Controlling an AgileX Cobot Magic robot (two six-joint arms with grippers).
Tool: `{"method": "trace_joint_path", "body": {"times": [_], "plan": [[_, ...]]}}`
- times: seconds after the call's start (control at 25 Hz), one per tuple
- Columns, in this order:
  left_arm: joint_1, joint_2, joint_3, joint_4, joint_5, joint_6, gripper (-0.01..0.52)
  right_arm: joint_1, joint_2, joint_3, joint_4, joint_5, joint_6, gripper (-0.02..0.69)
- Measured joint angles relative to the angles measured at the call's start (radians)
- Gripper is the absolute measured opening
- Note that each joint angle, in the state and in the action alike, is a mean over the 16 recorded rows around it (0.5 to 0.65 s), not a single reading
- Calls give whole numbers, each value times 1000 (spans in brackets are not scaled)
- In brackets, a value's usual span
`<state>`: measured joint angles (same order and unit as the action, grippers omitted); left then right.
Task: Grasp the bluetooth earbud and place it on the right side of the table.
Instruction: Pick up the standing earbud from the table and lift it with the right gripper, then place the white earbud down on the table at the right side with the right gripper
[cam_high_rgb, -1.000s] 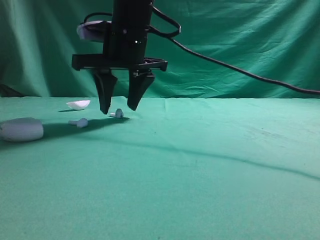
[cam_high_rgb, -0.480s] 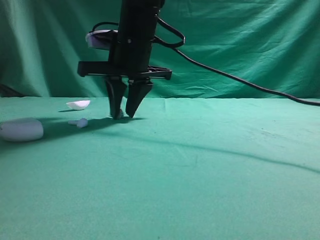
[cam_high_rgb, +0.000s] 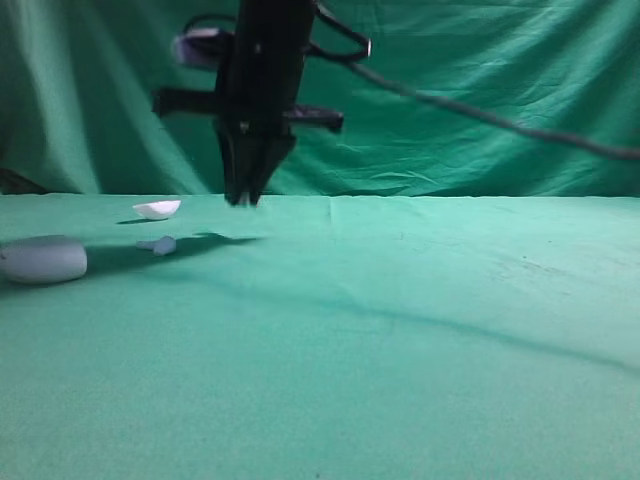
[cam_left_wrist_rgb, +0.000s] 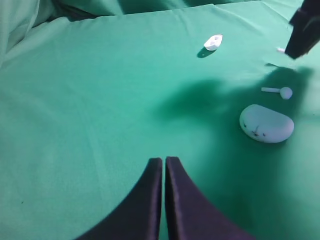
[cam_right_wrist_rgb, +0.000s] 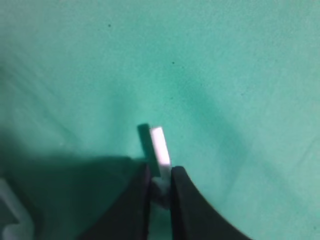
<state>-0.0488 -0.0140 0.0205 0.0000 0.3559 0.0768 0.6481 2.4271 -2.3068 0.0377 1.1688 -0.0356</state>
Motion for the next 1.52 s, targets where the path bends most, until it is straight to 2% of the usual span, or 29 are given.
{"method": "trace_joint_path", "body": {"times": [0.48,0.64,0.8,1.0,1.24,1.52], "plan": [[0,0,0,0,0,0,0,-45,-305,28,-125,74,23,94],[0,0,0,0,0,0,0,-88,-448,150,-181,84,44,94],[0,0,0,0,0,0,0,-154,-600,361,-219,61,73,94],[0,0,0,0,0,0,0,-266,-774,720,-220,-34,112,94],[0,0,0,0,0,0,0,-382,-873,1129,-200,-235,150,94],[0,0,0,0,0,0,0,-446,-825,1377,-176,-485,173,94]]}}
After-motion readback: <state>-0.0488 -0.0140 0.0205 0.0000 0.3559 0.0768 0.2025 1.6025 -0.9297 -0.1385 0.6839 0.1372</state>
